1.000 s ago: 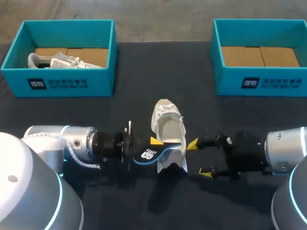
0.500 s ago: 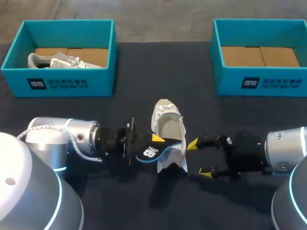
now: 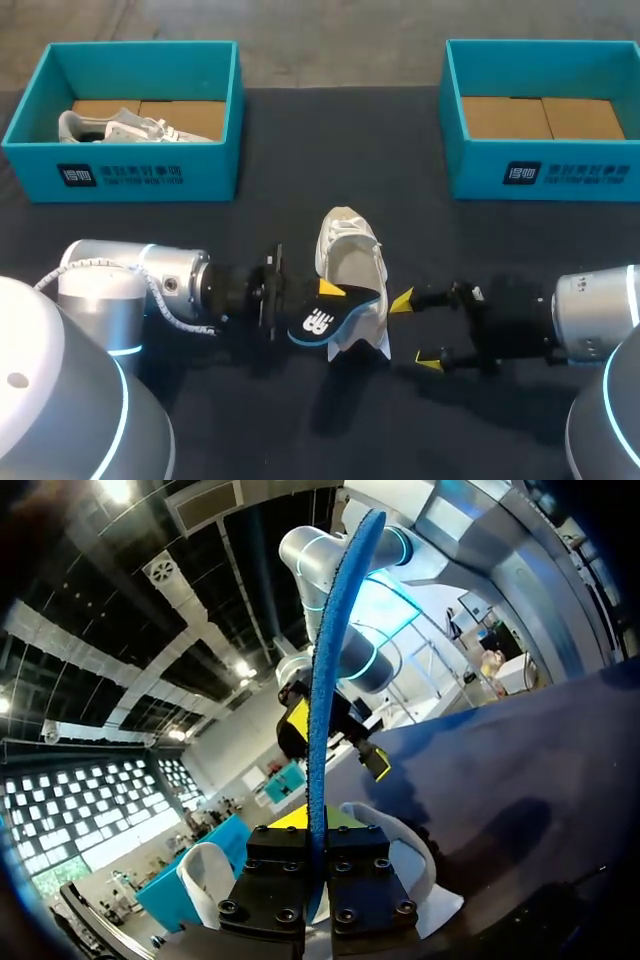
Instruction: Take the shoe out of the shoebox, open the shoe tongue, remove and reinsert the insole, then place the shoe into the shoebox
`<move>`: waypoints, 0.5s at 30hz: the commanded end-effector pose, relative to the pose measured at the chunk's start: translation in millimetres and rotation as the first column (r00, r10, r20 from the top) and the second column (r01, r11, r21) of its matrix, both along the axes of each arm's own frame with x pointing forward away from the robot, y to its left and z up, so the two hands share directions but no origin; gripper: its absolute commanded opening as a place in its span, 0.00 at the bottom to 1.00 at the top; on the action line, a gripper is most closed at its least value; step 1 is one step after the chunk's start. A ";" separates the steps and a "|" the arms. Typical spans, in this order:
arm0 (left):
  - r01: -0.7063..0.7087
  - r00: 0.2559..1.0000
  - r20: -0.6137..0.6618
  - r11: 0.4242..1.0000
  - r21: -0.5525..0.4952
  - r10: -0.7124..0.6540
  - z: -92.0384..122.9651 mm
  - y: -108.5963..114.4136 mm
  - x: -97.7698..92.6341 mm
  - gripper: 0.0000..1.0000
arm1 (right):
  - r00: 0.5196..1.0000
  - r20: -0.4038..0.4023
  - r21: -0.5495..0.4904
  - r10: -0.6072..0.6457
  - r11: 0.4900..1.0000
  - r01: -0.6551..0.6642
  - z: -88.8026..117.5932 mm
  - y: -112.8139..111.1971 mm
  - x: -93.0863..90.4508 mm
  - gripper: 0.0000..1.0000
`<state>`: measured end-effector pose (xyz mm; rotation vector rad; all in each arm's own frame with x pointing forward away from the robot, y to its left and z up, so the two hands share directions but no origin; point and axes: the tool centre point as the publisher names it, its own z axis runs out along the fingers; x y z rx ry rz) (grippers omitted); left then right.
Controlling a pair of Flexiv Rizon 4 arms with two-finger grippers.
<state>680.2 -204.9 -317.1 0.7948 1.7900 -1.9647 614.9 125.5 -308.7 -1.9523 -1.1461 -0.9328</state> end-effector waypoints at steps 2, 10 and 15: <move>0.004 1.000 0.010 1.000 -0.010 -0.004 3.6 -3.2 -1.4 0.00 | 1.000 0.000 -0.003 -0.002 1.000 0.002 0.8 0.6 -1.2 1.00; 0.015 1.000 0.024 0.999 -0.036 -0.014 19.4 -2.3 -10.3 0.00 | 1.000 0.000 -0.003 -0.002 1.000 0.002 0.8 0.6 -1.2 1.00; -0.006 1.000 0.009 0.999 -0.045 0.006 24.8 5.8 -13.7 0.00 | 1.000 0.000 -0.003 -0.002 1.000 0.002 0.8 0.6 -1.2 1.00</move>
